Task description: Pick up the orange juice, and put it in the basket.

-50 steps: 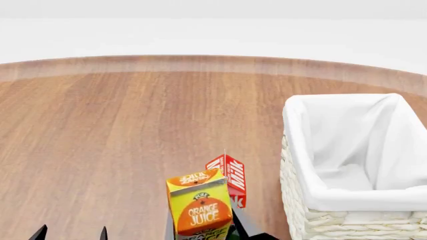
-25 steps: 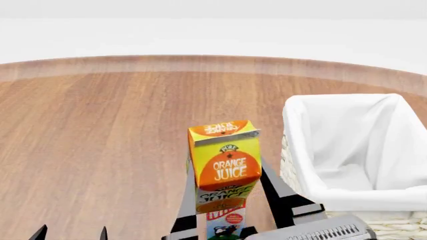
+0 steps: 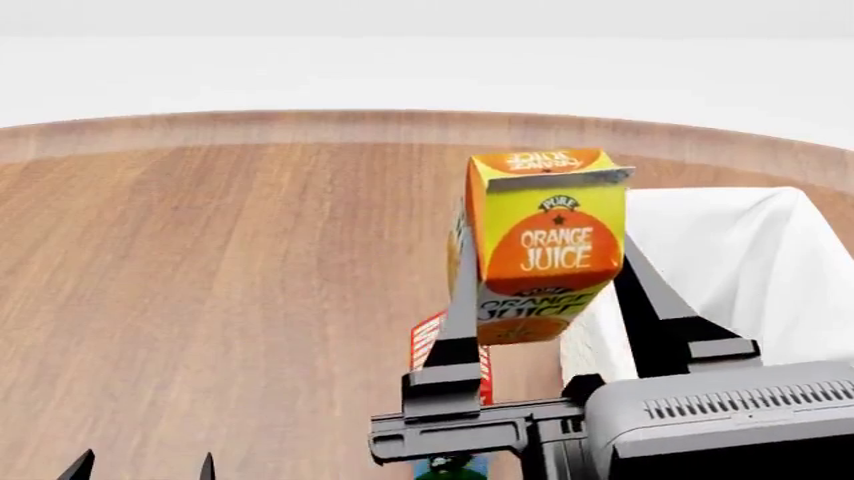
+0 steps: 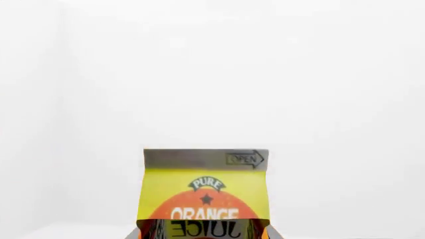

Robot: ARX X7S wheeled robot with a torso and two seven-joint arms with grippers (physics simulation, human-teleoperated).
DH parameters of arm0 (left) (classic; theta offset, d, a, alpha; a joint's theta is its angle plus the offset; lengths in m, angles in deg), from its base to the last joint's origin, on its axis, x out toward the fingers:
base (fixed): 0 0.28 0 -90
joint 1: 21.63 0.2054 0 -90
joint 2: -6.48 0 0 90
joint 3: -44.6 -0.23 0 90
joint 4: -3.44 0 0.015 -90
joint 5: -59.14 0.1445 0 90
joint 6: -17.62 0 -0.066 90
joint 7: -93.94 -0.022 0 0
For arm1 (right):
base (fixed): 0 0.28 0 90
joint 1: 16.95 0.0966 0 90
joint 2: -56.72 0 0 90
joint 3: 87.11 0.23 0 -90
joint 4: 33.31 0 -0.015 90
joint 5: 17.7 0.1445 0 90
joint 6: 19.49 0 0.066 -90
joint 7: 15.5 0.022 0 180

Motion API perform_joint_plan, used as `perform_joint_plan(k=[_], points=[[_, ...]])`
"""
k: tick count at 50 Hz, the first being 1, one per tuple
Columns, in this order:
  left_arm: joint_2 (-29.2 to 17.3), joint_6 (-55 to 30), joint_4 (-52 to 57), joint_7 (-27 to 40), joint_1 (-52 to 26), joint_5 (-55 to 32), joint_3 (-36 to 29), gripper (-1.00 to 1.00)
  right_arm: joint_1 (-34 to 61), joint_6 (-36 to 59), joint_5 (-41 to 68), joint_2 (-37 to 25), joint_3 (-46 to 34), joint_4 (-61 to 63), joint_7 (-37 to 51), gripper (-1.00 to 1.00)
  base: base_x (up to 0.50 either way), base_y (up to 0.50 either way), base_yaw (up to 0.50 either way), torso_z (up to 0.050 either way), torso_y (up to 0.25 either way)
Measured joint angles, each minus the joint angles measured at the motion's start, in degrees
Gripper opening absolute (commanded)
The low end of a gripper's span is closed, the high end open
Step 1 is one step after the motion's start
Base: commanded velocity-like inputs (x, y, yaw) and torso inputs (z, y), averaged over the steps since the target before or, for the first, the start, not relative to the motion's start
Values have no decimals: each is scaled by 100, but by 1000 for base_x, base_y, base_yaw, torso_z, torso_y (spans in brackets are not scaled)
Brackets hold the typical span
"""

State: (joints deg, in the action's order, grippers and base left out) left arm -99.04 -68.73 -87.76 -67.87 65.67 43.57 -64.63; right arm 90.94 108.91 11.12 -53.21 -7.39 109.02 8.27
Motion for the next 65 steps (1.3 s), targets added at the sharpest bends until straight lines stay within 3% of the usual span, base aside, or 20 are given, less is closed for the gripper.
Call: perform_joint_plan(k=[28, 65], points=[[-34, 17, -5, 41, -13, -34, -48, 100, 355, 139, 446, -225, 779, -386, 147, -100, 0, 0, 0, 0, 0], [-76, 38, -12, 91, -29, -77, -107, 100, 633, -257, -135, -463, 752, -1816, 62, -100, 0, 0, 0, 0, 1]])
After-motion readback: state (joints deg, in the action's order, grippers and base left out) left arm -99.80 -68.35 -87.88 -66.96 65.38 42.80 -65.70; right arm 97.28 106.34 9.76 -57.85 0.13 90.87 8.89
